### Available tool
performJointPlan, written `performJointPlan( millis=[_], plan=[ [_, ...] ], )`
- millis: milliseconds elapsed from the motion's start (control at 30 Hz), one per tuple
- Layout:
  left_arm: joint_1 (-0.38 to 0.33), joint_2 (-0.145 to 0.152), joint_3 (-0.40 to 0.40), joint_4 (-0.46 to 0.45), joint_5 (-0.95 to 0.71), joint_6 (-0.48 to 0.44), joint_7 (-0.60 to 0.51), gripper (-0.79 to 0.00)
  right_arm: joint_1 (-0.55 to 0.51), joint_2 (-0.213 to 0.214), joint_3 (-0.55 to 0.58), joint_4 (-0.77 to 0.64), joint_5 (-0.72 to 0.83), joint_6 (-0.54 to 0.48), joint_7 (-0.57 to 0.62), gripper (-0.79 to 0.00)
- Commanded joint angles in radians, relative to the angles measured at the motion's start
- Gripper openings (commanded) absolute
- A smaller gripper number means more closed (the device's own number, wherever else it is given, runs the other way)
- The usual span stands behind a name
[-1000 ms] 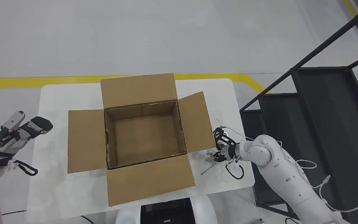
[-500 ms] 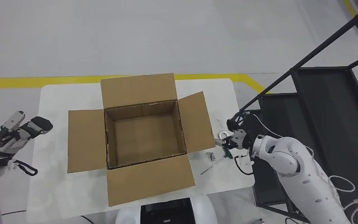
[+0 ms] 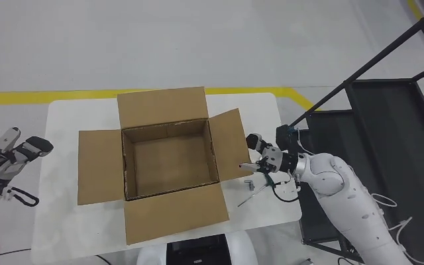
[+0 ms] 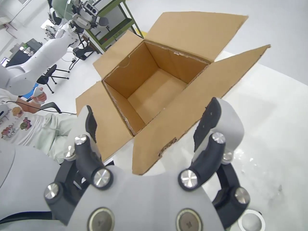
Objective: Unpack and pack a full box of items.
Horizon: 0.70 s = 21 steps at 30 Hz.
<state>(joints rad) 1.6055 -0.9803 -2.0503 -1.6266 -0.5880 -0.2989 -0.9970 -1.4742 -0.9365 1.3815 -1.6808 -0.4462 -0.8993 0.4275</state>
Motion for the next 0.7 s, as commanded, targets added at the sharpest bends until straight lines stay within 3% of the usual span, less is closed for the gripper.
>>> performJointPlan(
  millis=[0, 233, 333, 400, 533, 667],
  plan=[
    [-0.002, 0.0, -0.001, 0.0, 0.005, -0.002, 0.005, 0.0, 0.026, -0.002, -0.02, 0.013, 0.011, -0.001, 0.005, 0.0],
    [-0.004, 0.002, -0.008, 0.005, 0.032, -0.009, 0.021, 0.0, 0.049, -0.003, -0.002, -0.026, -0.065, 0.01, -0.021, 0.0],
    [-0.004, 0.003, -0.009, 0.006, 0.036, -0.01, 0.024, 0.0, 0.017, 0.005, 0.047, -0.077, -0.2, 0.153, 0.036, 0.0],
    [-0.004, 0.003, -0.009, 0.006, 0.036, -0.01, 0.024, 0.0, -0.02, 0.01, 0.075, -0.133, -0.228, 0.197, 0.068, 0.0],
    [-0.004, 0.003, -0.009, 0.006, 0.036, -0.01, 0.024, 0.0, -0.11, 0.026, 0.168, -0.182, -0.252, 0.18, 0.128, 0.0],
    [-0.004, 0.003, -0.009, 0.006, 0.036, -0.01, 0.024, 0.0, -0.192, 0.045, 0.223, -0.212, -0.219, 0.032, 0.229, 0.0]
  ],
)
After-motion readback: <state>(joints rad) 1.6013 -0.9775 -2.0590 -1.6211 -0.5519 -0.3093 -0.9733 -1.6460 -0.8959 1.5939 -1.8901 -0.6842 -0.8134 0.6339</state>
